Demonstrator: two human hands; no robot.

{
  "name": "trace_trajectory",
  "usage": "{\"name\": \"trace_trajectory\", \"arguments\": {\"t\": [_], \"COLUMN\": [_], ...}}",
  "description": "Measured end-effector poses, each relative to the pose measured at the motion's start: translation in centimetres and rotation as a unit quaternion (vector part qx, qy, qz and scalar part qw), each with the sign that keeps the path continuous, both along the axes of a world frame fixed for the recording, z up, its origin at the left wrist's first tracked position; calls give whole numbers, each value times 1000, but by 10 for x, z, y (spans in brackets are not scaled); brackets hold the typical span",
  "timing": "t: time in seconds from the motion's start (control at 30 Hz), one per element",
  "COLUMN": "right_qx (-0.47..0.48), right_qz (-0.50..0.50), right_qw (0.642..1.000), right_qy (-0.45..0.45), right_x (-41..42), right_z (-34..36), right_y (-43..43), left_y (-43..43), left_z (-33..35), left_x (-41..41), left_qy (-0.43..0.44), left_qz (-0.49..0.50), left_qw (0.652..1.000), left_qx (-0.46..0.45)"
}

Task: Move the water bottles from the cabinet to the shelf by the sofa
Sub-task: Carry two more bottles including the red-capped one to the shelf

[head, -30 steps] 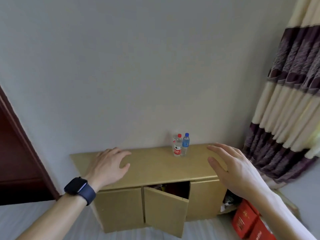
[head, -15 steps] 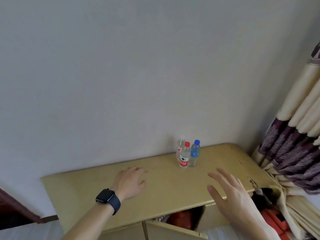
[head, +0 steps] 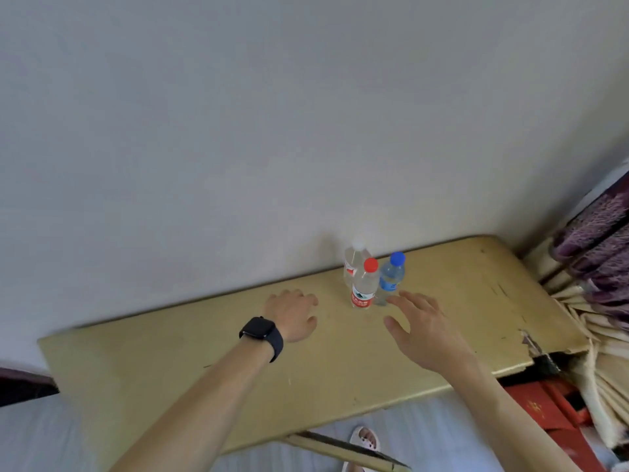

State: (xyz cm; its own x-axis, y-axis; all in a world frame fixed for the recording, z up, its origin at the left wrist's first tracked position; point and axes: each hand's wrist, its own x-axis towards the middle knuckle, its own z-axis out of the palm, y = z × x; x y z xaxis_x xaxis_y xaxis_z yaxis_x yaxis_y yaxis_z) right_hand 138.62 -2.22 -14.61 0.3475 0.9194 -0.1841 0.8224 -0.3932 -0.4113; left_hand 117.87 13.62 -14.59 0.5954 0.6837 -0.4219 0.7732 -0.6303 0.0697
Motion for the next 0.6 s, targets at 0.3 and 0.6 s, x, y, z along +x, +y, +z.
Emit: {"name": "trace_trajectory", "arguments": {"t": [0.3,0.6], "right_qx": [-80,-55], "right_qz": [12,-25], "right_qw": [995,993], "right_qy": [53,98], "right_x": [43,35], "right_z": [-29,-75], "right_y": [116,123], "left_y": [86,81], "left_z": [-28,-65], "left_x": [142,139], "left_qy": [-44,-96], "left_qz": [0,37], "left_qw": [999,994], "left_qx": [18,-40]}}
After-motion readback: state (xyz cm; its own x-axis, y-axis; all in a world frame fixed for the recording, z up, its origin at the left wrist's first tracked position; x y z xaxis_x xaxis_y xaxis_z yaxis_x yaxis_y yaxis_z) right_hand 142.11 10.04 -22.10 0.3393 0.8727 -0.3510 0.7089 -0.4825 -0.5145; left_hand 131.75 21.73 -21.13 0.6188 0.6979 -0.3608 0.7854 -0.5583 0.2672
